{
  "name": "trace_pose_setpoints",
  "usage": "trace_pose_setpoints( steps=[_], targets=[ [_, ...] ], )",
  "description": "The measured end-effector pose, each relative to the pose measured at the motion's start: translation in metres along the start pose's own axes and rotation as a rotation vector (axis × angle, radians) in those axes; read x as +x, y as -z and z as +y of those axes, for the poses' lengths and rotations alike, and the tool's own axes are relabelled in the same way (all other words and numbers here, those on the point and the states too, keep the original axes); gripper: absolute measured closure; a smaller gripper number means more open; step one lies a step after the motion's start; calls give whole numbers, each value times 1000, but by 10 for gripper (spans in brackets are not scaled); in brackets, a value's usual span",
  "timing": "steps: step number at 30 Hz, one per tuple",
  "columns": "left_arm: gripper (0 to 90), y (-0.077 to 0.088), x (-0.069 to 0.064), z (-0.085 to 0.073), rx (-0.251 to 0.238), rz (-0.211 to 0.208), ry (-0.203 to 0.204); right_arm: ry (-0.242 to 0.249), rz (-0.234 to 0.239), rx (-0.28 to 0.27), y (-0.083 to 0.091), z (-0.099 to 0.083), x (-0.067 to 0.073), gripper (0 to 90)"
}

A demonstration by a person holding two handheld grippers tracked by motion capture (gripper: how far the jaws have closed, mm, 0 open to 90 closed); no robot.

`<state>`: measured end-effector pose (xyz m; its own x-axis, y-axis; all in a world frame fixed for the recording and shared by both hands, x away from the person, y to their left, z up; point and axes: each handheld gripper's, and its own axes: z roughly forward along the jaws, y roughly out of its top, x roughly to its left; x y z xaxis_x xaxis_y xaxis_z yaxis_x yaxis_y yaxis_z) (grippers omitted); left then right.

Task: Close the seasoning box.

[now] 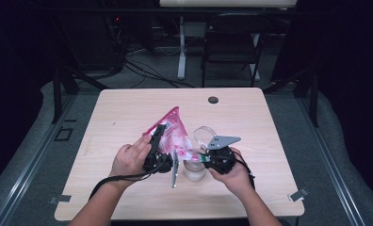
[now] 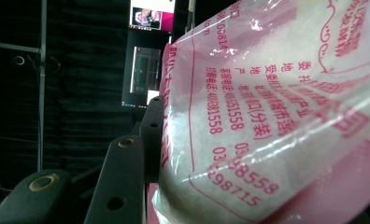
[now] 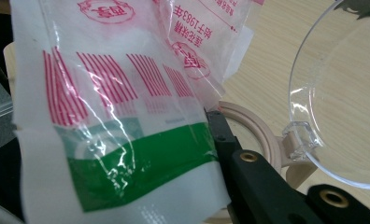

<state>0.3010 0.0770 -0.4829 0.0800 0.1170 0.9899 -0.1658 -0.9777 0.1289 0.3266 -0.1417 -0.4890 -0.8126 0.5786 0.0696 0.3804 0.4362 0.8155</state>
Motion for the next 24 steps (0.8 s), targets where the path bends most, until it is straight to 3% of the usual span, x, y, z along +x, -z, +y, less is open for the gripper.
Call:
trace_pose_setpoints(
  steps=[5,18,24],
  targets=[
    [623,-1,0,0,-11,6,-13,3,-4,3,0,0,0,900],
    [623,-1,3,1,-1,-24,-43,4,-6,5,1,0,0,900],
    [623,-1,4,2,-14,-10,-57,3,-4,3,1,0,1,900]
  ],
)
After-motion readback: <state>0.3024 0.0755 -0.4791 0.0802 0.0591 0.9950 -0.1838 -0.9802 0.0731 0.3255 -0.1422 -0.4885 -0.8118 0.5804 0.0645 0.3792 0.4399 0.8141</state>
